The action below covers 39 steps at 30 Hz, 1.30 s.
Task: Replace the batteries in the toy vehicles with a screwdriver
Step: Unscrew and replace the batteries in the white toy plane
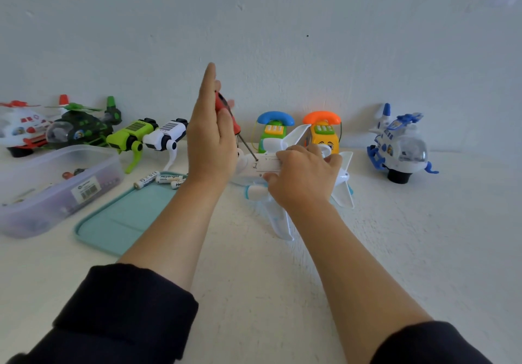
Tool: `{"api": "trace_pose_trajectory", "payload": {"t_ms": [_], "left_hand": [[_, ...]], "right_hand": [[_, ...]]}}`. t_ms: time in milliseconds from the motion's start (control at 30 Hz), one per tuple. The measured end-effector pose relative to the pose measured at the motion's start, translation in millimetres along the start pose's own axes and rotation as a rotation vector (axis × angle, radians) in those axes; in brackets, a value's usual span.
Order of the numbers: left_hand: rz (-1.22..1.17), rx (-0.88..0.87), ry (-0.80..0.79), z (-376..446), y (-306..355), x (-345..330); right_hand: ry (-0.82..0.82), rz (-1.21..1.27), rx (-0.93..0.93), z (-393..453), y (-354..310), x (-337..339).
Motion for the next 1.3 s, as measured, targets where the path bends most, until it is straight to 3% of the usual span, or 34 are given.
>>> {"api": "trace_pose_trajectory", "payload": {"t_ms": [267, 533, 767, 967, 1133, 1300], "left_hand": [[0.152, -0.087, 0.057, 0.2, -3.6, 3.8], [0.008, 0.028, -0.049, 5.2, -3.3, -3.3], [0.259, -0.077, 0.086, 0.7, 3.1, 5.7], [0.007, 0.044, 0.018, 3.9, 0.2, 0.4], [0.122, -0.125, 0.01, 2.8, 7.6, 0.1], [0.073, -0.064, 0.035, 3.6, 2.8, 2.7]], "right_hand": [[-0.012, 0.001, -0.006, -0.1, -1.3, 1.3], [-0.006, -0.001, -0.006, -1.0, -1.4, 2.3], [-0.009, 0.004, -0.002, -1.7, -2.1, 3.1], [-0.011, 0.001, 0.0, -2.3, -1.8, 3.1], [-0.011, 0.009, 0.0, -1.7, -1.4, 2.9], [-0.018, 0.002, 0.0, -1.3, -2.0, 2.5]]}}
Point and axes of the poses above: each hand's wrist, its own z-axis towards the middle knuckle, its own x-axis out of the back of the hand, y = z × x, the point moved 5 cm from there along z, towards the middle knuckle, and after that the axes turned 2 degrees about y, right-handed, at the moved point
